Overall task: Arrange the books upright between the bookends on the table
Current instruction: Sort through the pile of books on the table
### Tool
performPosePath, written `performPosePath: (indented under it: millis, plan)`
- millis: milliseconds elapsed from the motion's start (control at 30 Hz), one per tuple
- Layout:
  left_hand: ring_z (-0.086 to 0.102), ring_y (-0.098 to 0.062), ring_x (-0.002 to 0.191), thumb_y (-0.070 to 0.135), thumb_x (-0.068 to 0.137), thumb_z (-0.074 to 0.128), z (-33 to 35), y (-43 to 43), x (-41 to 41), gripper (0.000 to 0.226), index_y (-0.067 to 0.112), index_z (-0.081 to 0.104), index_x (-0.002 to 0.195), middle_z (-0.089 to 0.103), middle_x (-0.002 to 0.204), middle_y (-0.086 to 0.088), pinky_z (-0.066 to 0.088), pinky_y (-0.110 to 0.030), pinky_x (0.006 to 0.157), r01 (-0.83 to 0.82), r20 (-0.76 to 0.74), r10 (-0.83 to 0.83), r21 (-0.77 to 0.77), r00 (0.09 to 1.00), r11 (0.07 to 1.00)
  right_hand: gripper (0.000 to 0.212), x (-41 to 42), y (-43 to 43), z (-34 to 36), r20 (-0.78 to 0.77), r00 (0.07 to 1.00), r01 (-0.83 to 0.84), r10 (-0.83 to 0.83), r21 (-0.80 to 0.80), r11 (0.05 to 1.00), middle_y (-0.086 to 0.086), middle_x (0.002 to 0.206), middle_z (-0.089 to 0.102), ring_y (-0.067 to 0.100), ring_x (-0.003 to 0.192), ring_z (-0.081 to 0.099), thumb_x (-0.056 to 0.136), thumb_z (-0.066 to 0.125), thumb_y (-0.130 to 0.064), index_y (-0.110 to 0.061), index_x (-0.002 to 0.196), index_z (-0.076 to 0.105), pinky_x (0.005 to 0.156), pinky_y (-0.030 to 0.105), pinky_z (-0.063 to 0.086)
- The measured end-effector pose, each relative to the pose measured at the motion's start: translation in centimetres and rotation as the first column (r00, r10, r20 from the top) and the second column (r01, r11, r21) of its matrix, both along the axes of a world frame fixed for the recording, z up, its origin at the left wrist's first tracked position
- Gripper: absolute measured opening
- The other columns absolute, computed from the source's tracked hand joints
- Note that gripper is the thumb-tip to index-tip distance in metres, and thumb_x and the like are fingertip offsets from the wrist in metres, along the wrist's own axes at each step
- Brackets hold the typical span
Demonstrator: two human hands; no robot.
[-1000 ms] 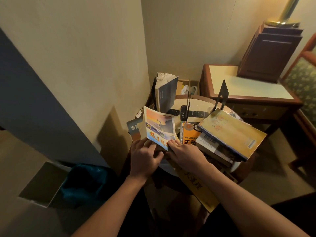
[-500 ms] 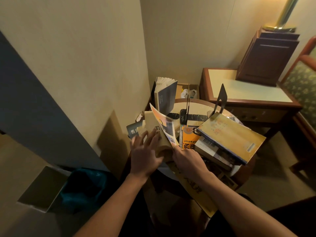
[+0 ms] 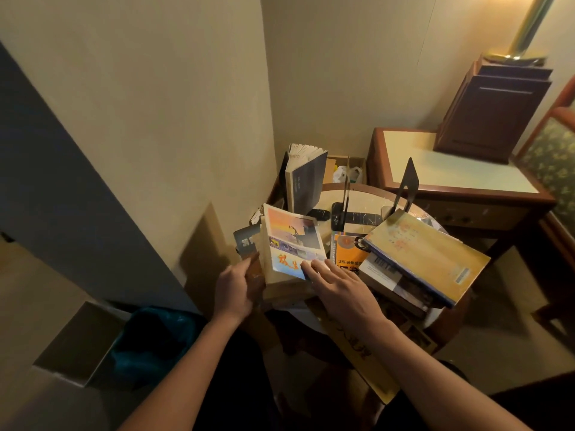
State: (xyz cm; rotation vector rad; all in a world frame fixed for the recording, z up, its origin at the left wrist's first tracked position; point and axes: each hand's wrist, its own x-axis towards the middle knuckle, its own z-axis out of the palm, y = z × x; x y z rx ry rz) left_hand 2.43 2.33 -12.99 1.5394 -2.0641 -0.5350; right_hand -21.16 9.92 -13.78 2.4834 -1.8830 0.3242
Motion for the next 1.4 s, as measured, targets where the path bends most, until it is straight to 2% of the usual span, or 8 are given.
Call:
performPosePath:
  millis: [67,200,533,733,967,1100,1200,1400]
  plan:
    - [0.065,-0.024,0.112,0.006,0.083,0.078,-0.8,0.0,0.2,0.053,0.01,0.064,0.134,0.071,0.122,-0.008,0.05,-0.028,0.096,-0.116,-0.144,0.15,0.22,0.978,0.969,0.057,0.4,-0.1,0.3,0.016,1.0,-0.005,0.004,0.072,0.997,0.005,0.162,0.03,0.03,0.151,0.022,0.104,0.034,-0.044,-0.028,0.157,0.022,0.118,0.049,0.032]
    - [0.065,-0.017,0.111,0.01,0.086,0.075,-2.2,-0.1,0.4,0.045,0.021,0.067,0.13,0.07,0.124,0.001,0.057,-0.04,0.096,-0.167,-0.328,0.34,0.457,0.881,0.873,0.052,0.9,-0.8,0.3,0.17,0.982,0.038,-0.079,0.229,0.973,0.001,0.166,0.018,0.026,0.154,0.002,0.102,0.024,-0.055,-0.036,0.149,0.036,0.124,0.05,0.014]
    - [0.072,-0.015,0.096,0.025,0.095,0.067,-2.1,-0.7,-0.2,0.022,0.027,0.075,0.116,0.076,0.11,0.001,0.062,-0.041,0.082,-0.187,-0.432,0.467,0.548,0.772,0.815,0.065,3.1,-4.3,0.5,0.049,0.985,0.142,-0.165,0.309,0.941,0.003,0.168,0.005,0.032,0.153,-0.007,0.101,0.021,-0.063,-0.034,0.158,0.013,0.122,0.058,0.0]
    - [0.071,-0.008,0.084,0.043,0.096,0.064,-1.3,-1.5,-1.6,0.032,0.022,0.07,0.121,0.074,0.101,0.004,0.055,-0.016,0.058,-0.161,-0.407,0.412,0.525,0.815,0.836,0.068,4.0,-5.6,-0.1,0.008,0.986,0.157,-0.169,0.341,0.927,0.001,0.168,-0.007,0.031,0.152,-0.018,0.098,0.015,-0.069,-0.039,0.157,0.003,0.12,0.063,-0.003]
    - [0.066,-0.014,0.102,0.051,0.093,0.064,-1.7,-2.9,-3.1,0.056,0.023,0.056,0.141,0.058,0.126,-0.001,0.062,-0.038,0.083,-0.191,-0.329,0.374,0.475,0.867,0.859,0.086,3.1,-5.2,-0.1,0.03,0.991,0.106,-0.127,0.383,0.918,-0.005,0.164,-0.022,0.024,0.148,-0.03,0.088,0.019,-0.082,-0.04,0.157,-0.01,0.122,0.059,-0.004]
    - [0.06,-0.018,0.113,0.091,0.069,0.04,-2.8,-2.8,-4.0,0.087,0.038,0.055,0.137,0.054,0.126,0.004,0.054,-0.051,0.095,-0.208,-0.188,0.326,0.464,0.927,0.861,0.089,3.3,-4.3,-0.4,0.028,0.991,0.111,-0.13,0.368,0.923,-0.007,0.162,-0.028,0.022,0.146,-0.034,0.086,0.02,-0.086,-0.042,0.155,-0.017,0.122,0.056,-0.007]
    - [0.052,-0.019,0.118,0.086,0.075,0.038,-2.7,-1.9,-4.5,0.075,0.037,0.057,0.129,0.058,0.123,0.007,0.046,-0.054,0.101,-0.225,-0.104,0.302,0.452,0.948,0.863,0.093,3.2,-3.7,-0.5,0.033,0.993,0.097,-0.116,0.357,0.929,-0.008,0.16,-0.03,0.02,0.146,-0.034,0.085,0.024,-0.088,-0.041,0.155,-0.018,0.121,0.054,-0.011]
    - [0.06,-0.025,0.113,0.099,0.068,0.031,-0.8,-2.0,-4.5,0.083,0.037,0.069,0.108,0.064,0.121,0.002,0.046,-0.057,0.102,-0.155,-0.191,0.279,0.489,0.941,0.858,0.088,1.6,-3.8,0.3,-0.052,0.999,0.027,-0.012,0.298,0.954,-0.001,0.168,-0.002,0.023,0.154,-0.007,0.092,0.037,-0.073,-0.031,0.16,-0.001,0.122,0.059,0.001]
